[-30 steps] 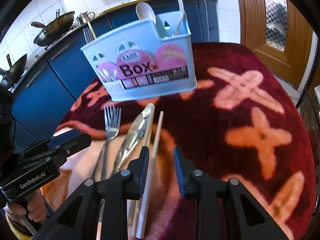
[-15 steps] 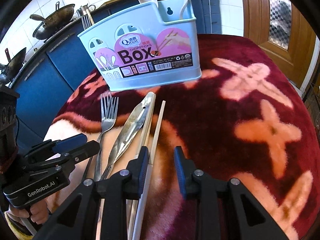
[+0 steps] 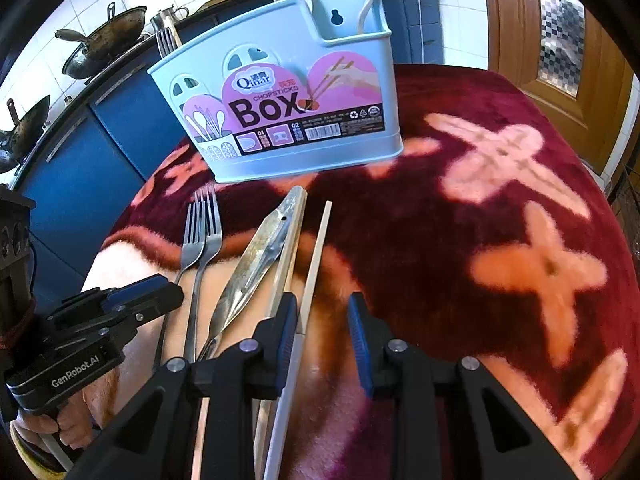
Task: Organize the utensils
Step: 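Lower the right tool onto the wooden chopstick while the left tool lowers onto the metal fork, then grasp the chopstick with the right tool while the left tool grasps the metal fork, then carry both utensils over the holder and drop them in, opening both tools, then withdraw both tools from the holder back over the remaining utensils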
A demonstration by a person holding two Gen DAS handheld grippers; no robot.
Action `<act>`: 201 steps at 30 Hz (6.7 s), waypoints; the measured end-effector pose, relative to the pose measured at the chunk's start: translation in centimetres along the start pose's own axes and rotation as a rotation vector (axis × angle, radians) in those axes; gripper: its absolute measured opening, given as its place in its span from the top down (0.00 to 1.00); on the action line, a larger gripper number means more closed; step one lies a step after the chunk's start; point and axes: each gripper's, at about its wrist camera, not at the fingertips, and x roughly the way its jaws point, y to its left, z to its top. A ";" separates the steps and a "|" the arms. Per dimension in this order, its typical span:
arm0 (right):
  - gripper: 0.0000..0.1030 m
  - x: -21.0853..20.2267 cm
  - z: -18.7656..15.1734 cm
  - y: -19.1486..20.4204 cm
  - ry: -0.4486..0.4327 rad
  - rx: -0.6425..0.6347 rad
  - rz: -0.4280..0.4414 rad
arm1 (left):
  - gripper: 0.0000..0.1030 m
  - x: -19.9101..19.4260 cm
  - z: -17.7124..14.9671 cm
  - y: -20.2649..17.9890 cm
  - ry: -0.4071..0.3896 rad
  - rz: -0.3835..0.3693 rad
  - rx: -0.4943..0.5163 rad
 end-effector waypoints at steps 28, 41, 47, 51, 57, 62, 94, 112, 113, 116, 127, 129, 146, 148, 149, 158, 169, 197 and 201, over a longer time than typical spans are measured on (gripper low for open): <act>0.85 3.2 4.7 0.5 0.245 -0.110 0.001 | 0.81 2.4 3.1 -0.4 0.090 0.037 0.054; 0.94 -0.2 3.0 -1.5 0.130 0.019 0.121 | 0.99 -1.4 1.7 0.8 -0.028 -0.071 -0.034; 0.94 -2.3 2.5 -1.8 0.072 0.035 0.142 | 0.99 -1.9 1.3 0.6 -0.036 -0.074 -0.034; 0.94 -3.5 2.5 -1.7 0.014 0.018 0.133 | 0.99 -2.7 1.3 -0.1 -0.081 -0.062 -0.021; 0.94 -4.8 2.0 -0.9 -0.077 0.007 0.119 | 0.99 -4.5 1.4 -0.8 -0.158 -0.040 -0.003; 0.94 -6.3 1.7 -0.6 -0.145 -0.001 0.102 | 0.99 -5.6 1.5 -1.1 -0.193 -0.043 0.001; 0.94 -11.1 6.9 0.7 -0.379 -0.059 0.045 | 0.99 -12.2 8.3 -3.1 -0.465 -0.027 0.073; 0.94 -11.5 12.8 -0.4 -0.452 -0.081 0.023 | 0.99 -13.1 17.0 -4.4 -0.611 0.082 0.124; 0.94 -11.5 13.3 -0.4 -0.460 -0.087 0.017 | 0.99 -12.9 17.3 -4.3 -0.613 0.085 0.122; 0.94 -11.2 14.4 -0.5 -0.475 -0.093 0.003 | 0.99 -12.1 18.3 -3.9 -0.614 0.104 0.119; 0.94 -9.1 18.1 -0.1 -0.520 -0.103 -0.014 | 0.99 -8.4 20.0 -2.8 -0.594 0.162 0.112; 0.94 -8.7 18.4 -0.1 -0.522 -0.099 -0.010 | 0.99 -8.2 20.1 -2.6 -0.592 0.153 0.109; 0.94 -3.5 17.1 -0.5 -0.423 -0.117 -0.018 | 0.99 -3.0 18.6 -1.7 -0.478 0.112 0.083; 0.94 -3.1 16.8 -0.5 -0.411 -0.116 -0.017 | 0.99 -2.5 18.3 -1.6 -0.459 0.105 0.078; 0.94 -2.9 16.7 -0.5 -0.406 -0.115 -0.017 | 0.99 -2.2 18.2 -1.5 -0.452 0.102 0.076; 0.80 -2.4 16.1 -1.1 -0.382 -0.081 0.025 | 0.91 -1.6 17.3 -1.7 -0.420 0.062 0.069; 0.79 -4.6 15.3 -1.4 -0.417 -0.036 0.058 | 0.88 -3.1 16.5 -2.7 -0.422 0.059 0.099; 0.59 -10.7 8.9 0.6 -0.432 0.016 0.100 | 0.66 -9.4 10.5 -2.9 -0.397 0.044 0.071; 0.58 -11.4 7.4 0.7 -0.423 0.020 0.094 | 0.66 -10.6 8.9 -3.0 -0.389 0.038 0.078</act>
